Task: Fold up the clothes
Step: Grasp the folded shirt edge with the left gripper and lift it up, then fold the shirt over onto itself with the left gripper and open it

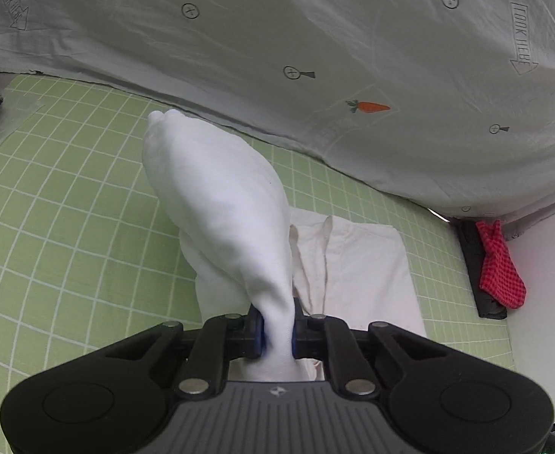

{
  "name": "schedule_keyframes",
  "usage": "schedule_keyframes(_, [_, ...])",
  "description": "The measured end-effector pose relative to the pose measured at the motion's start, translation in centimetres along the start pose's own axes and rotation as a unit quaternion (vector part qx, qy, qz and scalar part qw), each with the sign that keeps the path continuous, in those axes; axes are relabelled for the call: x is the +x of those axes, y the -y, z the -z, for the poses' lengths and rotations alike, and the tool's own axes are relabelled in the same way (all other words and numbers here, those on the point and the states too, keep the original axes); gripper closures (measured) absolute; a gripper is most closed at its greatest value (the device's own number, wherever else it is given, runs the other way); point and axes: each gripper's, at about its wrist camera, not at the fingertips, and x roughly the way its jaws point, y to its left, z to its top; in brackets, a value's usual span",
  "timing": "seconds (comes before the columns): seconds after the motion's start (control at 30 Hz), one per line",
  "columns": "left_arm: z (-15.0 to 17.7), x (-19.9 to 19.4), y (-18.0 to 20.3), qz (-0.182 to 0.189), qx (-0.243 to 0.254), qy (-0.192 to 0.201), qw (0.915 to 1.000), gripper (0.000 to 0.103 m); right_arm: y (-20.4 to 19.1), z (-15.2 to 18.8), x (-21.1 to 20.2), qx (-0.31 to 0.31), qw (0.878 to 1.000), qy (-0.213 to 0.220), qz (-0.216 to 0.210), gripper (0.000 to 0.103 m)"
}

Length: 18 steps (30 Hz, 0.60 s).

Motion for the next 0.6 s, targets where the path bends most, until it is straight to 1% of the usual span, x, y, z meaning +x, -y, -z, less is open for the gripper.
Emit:
schedule_keyframes(0.1, [0.2, 0.9, 2.3, 0.037, -0.017, 0.002, 0.9991, 0.09, 2.3, -0.4, 0.0, 0.021, 1.0, -0.003, -0.003, 0.009])
schedule_keyframes(0.27, [0.6, 3.5, 5.6, 0.078, -0.041, -0.007, 0.996, 0.09, 5.9, -1.9, 0.9, 0.038, 0.999, 0.005, 0.005, 0.009])
schedule_keyframes(0.4, [0.4, 7.5, 7.4, 0.117, -0.078, -0.028, 0.9896, 0.09, 8.5, -3.4, 2.9, 0.04, 0.999, 0.004, 0.007, 0.009])
schedule_keyframes(0.43, [0.5, 9.0, 7.7, 0.125, -0.096, -0.036, 0.9868, 0.089, 9.1, -3.9, 3.6, 0.043, 0.999, 0.001, 0.004, 0.009])
schedule_keyframes(0.5, [1.1, 12.5, 7.5, 0.138, -0.149, -0.059, 0.9773, 0.089, 10.3, -5.0, 5.3, 0.054, 0.999, -0.003, 0.003, 0.009])
schedule_keyframes(0.6, [2.6, 17.4, 6.4, 0.143, -0.243, -0.097, 0.9544, 0.089, 11.7, -6.9, 7.9, 0.067, 0.998, -0.006, 0.005, 0.009])
